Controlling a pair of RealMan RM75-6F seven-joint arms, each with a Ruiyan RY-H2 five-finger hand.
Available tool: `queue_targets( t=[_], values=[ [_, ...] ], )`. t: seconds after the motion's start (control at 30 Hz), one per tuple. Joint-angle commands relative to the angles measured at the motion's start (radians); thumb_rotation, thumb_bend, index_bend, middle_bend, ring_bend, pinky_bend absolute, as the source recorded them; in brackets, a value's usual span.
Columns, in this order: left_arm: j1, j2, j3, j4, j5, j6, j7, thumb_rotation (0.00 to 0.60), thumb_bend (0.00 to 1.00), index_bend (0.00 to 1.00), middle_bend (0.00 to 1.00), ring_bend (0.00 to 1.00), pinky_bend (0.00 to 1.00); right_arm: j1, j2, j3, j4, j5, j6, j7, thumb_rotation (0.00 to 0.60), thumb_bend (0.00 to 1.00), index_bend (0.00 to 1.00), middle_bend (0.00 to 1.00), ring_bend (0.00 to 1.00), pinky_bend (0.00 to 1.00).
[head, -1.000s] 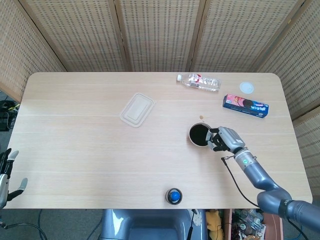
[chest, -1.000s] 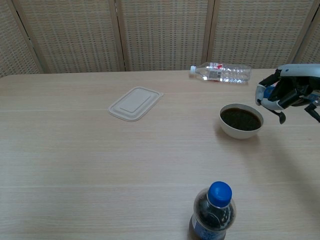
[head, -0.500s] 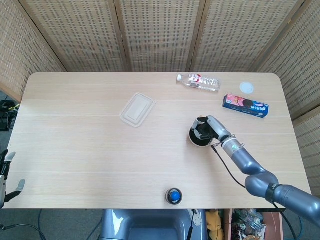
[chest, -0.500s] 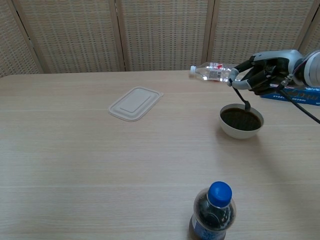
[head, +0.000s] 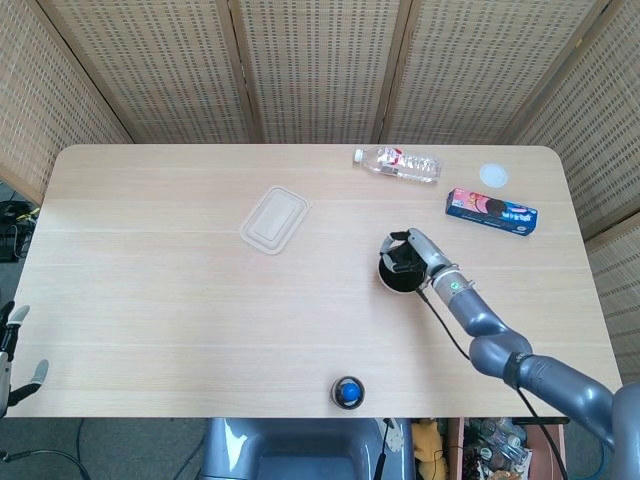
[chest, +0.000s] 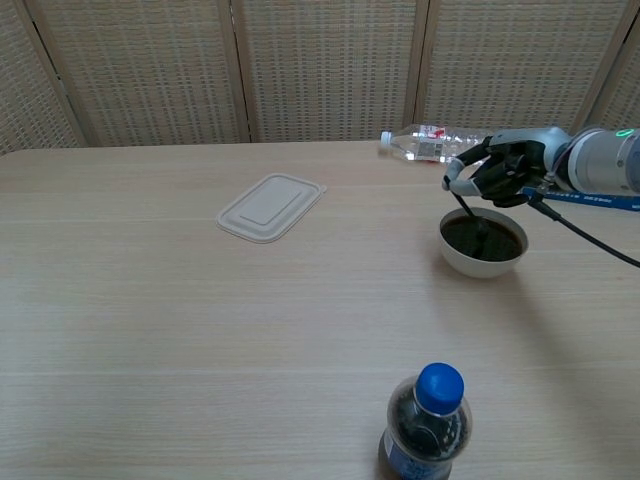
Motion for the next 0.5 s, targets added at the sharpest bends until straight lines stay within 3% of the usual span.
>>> queue_targets(
  t=[0.03,0.5],
  values=[
    [-0.001,0.0,0.0,-0.003,0.001,-0.002,0.004,0.6,0.37,0.02,0.0,0.0,0.0,0.007,-0.019,-0.007,0.041,0.006,-0.013,-0.003,0.6,0.76,0.69,0.98,0.96,0.98],
    [0.0,0.0,0.0,-0.01,-0.003,-0.006,0.013,0.6,0.37,0.02,0.0,0.0,0.0,0.039,-0.064,-0.004,0.135,-0.007,-0.051,-0.009,0.6,0.77,0.69,0.98,0.96,0.98]
  ],
)
